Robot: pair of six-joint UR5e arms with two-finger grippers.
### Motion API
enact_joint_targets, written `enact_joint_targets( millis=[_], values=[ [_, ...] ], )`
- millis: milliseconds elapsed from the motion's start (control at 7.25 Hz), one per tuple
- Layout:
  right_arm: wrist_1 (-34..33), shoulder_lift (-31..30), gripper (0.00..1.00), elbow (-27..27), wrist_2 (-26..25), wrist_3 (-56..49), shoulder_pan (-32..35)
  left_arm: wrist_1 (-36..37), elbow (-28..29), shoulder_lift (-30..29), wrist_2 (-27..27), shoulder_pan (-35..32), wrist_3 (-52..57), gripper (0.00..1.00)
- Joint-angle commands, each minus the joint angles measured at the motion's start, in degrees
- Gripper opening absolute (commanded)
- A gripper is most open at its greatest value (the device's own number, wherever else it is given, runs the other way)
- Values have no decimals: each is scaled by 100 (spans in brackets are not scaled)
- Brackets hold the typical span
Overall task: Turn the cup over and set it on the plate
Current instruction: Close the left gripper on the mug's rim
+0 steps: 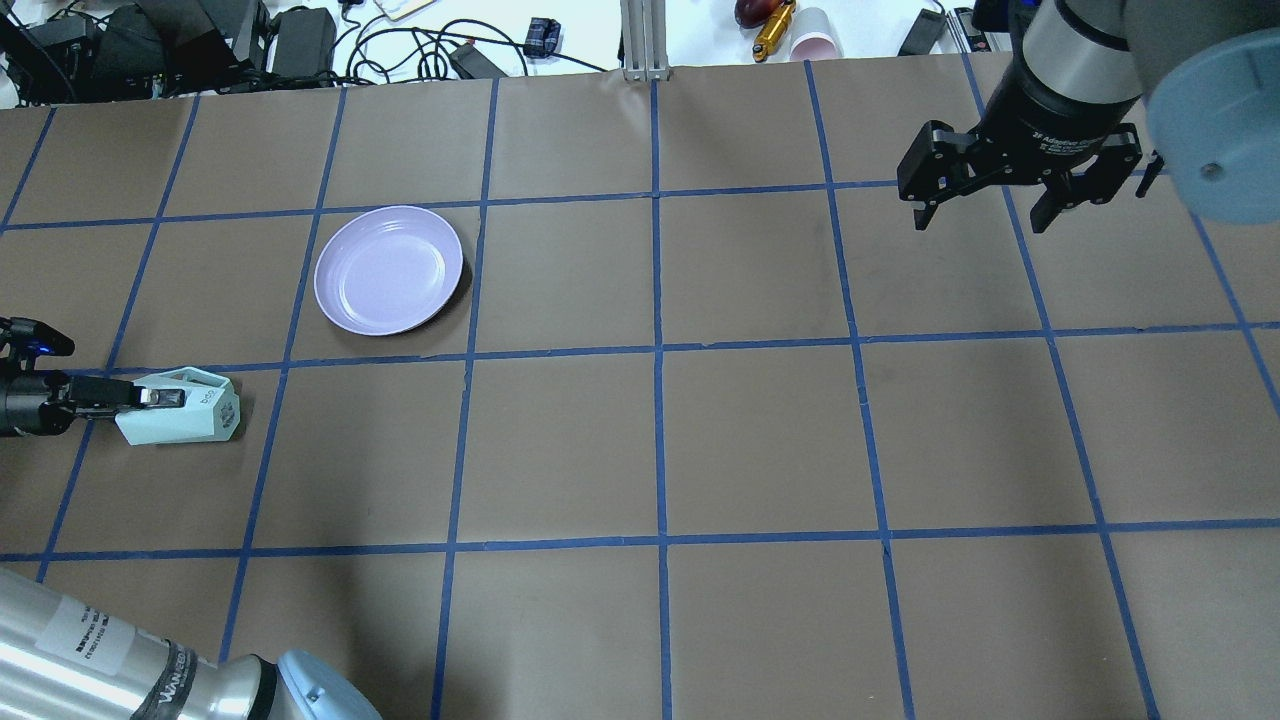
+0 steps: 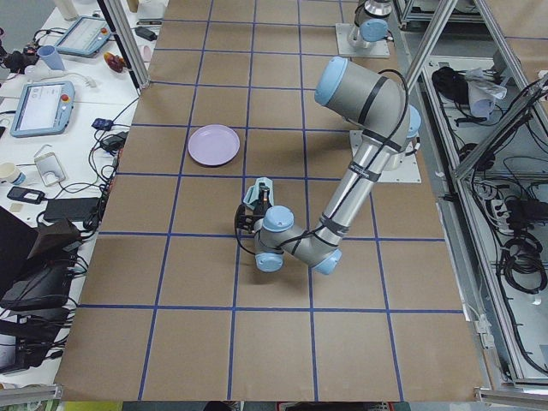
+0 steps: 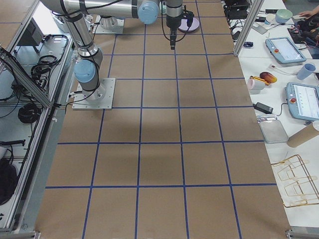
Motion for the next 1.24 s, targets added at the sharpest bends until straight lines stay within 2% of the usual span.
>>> enact_joint_targets(
  millis=[0, 1103],
  values=[
    [0, 3, 100, 0, 0, 0, 0, 0, -2, 0, -2, -1, -3, 0],
    [0, -6, 100, 0, 0, 0, 0, -88, -28, 272, -177, -1, -240, 0]
  ],
)
